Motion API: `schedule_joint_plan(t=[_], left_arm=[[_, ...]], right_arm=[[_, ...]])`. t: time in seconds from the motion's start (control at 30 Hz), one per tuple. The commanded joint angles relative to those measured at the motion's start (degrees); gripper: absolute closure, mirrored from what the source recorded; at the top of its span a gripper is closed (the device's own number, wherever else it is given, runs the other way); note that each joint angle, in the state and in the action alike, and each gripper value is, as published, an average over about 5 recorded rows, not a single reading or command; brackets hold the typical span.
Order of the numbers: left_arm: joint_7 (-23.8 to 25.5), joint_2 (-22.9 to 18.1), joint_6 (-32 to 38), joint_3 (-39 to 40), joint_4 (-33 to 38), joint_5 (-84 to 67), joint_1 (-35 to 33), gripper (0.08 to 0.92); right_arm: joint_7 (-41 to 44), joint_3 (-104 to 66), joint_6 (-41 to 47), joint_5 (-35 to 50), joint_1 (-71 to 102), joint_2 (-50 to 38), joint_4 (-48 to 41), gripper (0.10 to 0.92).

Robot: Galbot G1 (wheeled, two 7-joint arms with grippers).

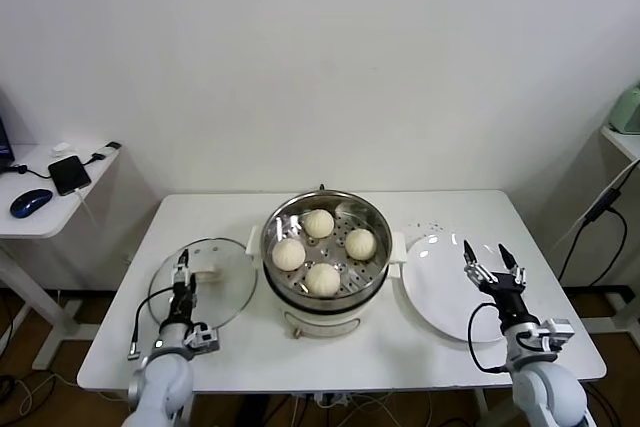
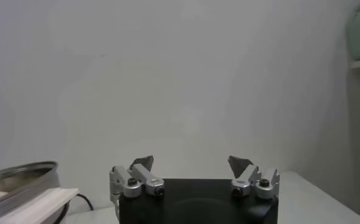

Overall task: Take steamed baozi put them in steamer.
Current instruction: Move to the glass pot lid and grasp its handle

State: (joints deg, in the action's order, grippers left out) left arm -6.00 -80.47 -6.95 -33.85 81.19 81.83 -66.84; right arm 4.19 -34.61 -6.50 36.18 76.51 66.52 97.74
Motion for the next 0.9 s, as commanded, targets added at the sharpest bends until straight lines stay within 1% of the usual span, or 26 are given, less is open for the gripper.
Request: schedule_joint_plan(t=[0.03,0.27,0.5,0.77,0.9], left_arm=[[-0.04,-0.17,-1.10,0.05,-3.36,-2.23,3.70,0.177],[-0.21,-0.05,-1.88,0.05,-4.55,-3.68,5.19,0.177],[-2.43,-0.17,-2.32,0.33,-6.97,-5.00,6.40,0.177],[-4.33,-0.10,-0.41,0.64,-8.88,-7.68,6.65,0.177],[-4.23,-0.17,-0.15,0.77,-8.99,-8.42,6.32,0.180]], right_arm=[[0.04,0.03,-0.09,-0.09,-0.24,0.25,-0.80,0.203],[0.11,0.13,-0.18,-0.13,-0.41,0.54,-1.38,0.203],[0.15,0.17,-0.22,-0.25,-0.63,0.81,-1.96,0.203],[0.13,0.13,-0.18,-0.36,-0.57,1.02,-1.92,0.203],[0.13,0.08,-0.14,-0.38,-0.53,1.00,-1.91,0.203]])
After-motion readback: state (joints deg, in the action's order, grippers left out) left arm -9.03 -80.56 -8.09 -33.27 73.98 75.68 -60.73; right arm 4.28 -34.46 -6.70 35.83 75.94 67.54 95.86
